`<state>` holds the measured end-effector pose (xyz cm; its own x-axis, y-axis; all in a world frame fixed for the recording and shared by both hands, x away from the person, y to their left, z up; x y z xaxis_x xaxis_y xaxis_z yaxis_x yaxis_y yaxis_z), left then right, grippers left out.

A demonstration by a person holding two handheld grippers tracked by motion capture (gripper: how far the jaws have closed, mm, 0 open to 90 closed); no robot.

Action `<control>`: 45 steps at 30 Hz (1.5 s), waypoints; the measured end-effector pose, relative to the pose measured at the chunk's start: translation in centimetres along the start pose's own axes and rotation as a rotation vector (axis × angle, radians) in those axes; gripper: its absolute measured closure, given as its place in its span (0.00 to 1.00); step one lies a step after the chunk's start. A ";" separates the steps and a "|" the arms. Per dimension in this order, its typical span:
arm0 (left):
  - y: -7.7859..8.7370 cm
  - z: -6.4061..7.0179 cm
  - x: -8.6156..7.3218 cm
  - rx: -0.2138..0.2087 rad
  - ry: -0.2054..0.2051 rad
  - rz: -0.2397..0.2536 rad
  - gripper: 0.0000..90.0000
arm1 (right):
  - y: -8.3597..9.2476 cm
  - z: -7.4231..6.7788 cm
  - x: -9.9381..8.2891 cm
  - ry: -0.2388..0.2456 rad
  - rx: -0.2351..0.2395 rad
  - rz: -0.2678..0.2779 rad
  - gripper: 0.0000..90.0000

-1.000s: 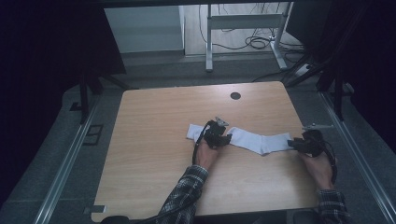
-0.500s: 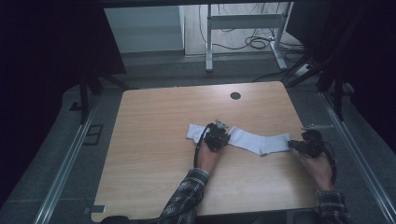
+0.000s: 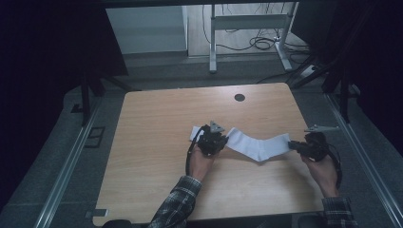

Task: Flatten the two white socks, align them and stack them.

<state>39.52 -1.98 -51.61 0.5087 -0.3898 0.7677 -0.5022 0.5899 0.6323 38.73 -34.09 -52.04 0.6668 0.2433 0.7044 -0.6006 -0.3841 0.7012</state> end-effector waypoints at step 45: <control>9.3 -4.5 -13.8 0.142 0.160 -0.073 0.78 | -6.4 -12.5 -0.4 0.261 0.181 -0.131 0.81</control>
<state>30.98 12.10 -56.80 0.6459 -0.3042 0.7002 -0.5478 0.4541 0.7027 36.76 -20.64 -55.44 0.5836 0.5117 0.6305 -0.4140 -0.4805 0.7731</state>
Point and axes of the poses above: each handheld gripper's, and its own axes: y roughly backward along the jaws, x roughly out of its top, z roughly to its right, the point moved 5 cm from there along -y, roughly forward along the jaws, and after that the axes turned 1 degree about -x, right-handed, at the moved point
